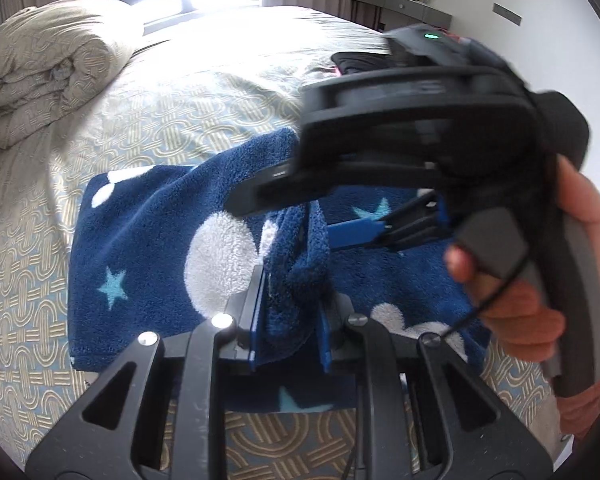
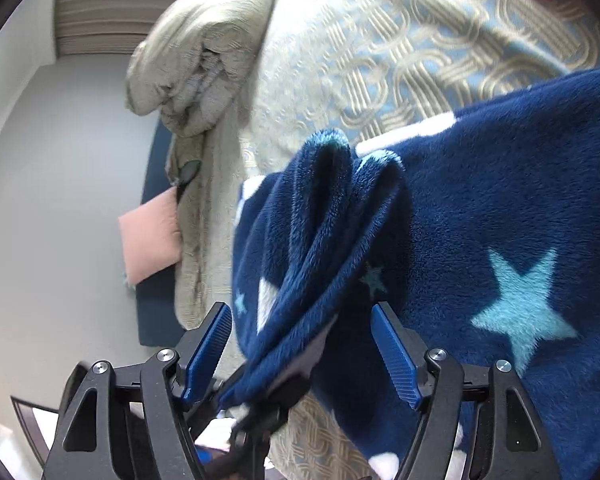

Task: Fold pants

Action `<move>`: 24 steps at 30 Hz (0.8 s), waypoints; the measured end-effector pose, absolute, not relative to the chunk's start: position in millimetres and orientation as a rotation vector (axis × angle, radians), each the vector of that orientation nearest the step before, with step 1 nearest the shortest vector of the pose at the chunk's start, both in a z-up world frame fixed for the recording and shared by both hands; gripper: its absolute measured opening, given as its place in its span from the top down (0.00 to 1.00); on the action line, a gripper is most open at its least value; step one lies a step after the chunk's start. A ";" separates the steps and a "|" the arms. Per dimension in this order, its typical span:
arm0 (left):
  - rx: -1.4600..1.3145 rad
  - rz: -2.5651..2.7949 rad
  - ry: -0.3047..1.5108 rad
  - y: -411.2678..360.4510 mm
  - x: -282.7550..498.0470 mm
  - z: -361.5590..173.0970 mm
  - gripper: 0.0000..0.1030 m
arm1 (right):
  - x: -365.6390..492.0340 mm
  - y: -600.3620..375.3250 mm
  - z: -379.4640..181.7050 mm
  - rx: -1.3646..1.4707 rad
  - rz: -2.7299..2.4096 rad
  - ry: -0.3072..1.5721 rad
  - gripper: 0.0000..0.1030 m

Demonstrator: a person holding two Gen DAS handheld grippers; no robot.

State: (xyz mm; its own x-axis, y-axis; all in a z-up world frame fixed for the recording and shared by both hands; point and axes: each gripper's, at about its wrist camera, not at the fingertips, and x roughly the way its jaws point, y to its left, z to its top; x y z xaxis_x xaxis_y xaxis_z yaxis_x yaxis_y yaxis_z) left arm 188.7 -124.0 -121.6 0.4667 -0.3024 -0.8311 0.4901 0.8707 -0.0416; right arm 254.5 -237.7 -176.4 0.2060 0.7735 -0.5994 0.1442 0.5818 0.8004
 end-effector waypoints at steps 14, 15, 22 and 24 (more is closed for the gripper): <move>0.166 -0.462 0.931 -73.9 167.3 -107.1 0.46 | 249.2 -230.1 -140.3 0.635 0.424 1.202 0.85; 0.160 -0.438 0.926 -63.8 165.3 -105.1 0.45 | 249.7 -229.0 -137.4 0.628 0.426 1.199 0.85; 0.124 -0.241 0.973 7.1 158.7 -122.4 0.41 | 253.6 -228.3 -127.4 0.651 0.437 1.194 0.85; 0.085 -0.228 1.010 19.0 164.7 -133.4 0.41 | 252.7 -228.1 -125.9 0.657 0.435 1.195 0.85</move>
